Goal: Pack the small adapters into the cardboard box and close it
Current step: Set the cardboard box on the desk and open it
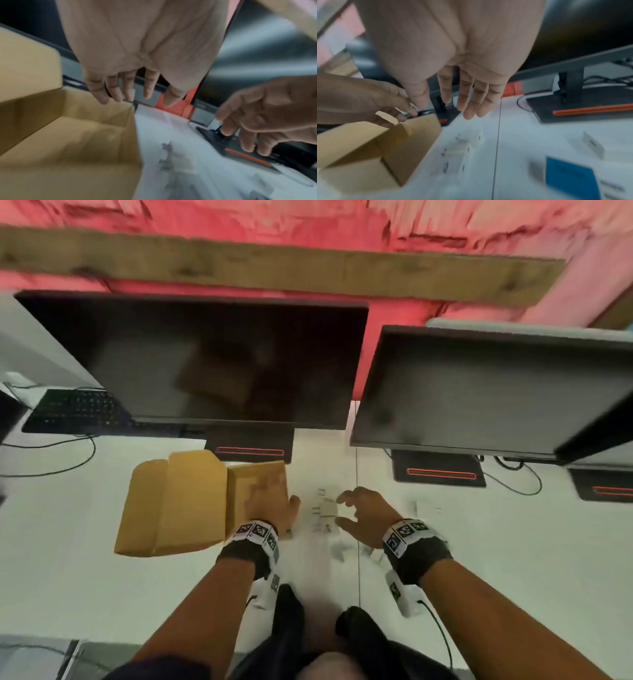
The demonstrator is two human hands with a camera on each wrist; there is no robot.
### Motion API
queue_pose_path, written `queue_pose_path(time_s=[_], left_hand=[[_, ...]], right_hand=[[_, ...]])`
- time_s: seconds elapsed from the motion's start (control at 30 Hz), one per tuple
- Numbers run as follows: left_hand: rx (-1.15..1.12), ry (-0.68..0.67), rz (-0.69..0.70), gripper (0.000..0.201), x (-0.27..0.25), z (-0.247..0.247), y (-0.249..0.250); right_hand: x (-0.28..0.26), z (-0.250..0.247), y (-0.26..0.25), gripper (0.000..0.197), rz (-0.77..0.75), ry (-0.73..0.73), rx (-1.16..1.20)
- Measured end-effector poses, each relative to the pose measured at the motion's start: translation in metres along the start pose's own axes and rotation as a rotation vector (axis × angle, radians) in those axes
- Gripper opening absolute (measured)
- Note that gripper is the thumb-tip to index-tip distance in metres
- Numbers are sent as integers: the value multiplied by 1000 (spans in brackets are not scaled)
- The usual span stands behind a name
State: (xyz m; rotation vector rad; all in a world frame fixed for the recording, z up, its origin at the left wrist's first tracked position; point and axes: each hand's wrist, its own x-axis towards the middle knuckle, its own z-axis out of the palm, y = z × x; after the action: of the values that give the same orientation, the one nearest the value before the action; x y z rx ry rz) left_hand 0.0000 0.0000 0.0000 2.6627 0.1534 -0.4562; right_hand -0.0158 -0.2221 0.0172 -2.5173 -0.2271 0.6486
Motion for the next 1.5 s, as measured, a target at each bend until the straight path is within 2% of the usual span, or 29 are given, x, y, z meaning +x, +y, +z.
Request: queue_pose_path(time_s=[0.1,0.17,0.27,0.4,0.47,0.57,0.7,0.83,0.93,1.0,1.13,1.3,1.43,1.5], left_hand=[[-56,-65,-204,66,-6,12,-20],[-86,-125,-234,67,-9,20,-28],[-87,-153,-132,44,-12,23,-25],[-94,-203,-22,23,-17,23,-19],[-64,-259,0,22,-20,23,-16],[-35,-316,8,31,-25,27,-11],[47,-416,55,25,-30,30,-5],[122,-492,105,16,-37,30,1],[190,-535,127,12,-40,29,2],[205,-539,156,9,-41,28,2],[251,-515,208,4,-41,24,-3],[359,-437,318,31,-34,17,-14],[486,-438,426,38,-28,0,-24],[474,-399,465,39,-27,-9,-26]], right_hand=[[7,20,2,52,25,-149,-160],[12,33,3,58,22,-208,-263],[19,47,4,60,-27,-225,-383],[21,53,7,53,-70,-128,-419],[19,51,10,47,-78,-84,-430],[13,48,16,36,-77,-61,-455],[4,41,28,23,-49,-34,-459],[-3,34,42,29,-7,-11,-419],[-9,31,52,48,49,-33,-355],[-12,28,60,55,92,-22,-302],[-18,26,70,50,156,-22,-279],[-18,25,65,50,224,-7,-263],[-13,28,59,54,271,-6,-211],[-8,29,53,57,293,18,-169]])
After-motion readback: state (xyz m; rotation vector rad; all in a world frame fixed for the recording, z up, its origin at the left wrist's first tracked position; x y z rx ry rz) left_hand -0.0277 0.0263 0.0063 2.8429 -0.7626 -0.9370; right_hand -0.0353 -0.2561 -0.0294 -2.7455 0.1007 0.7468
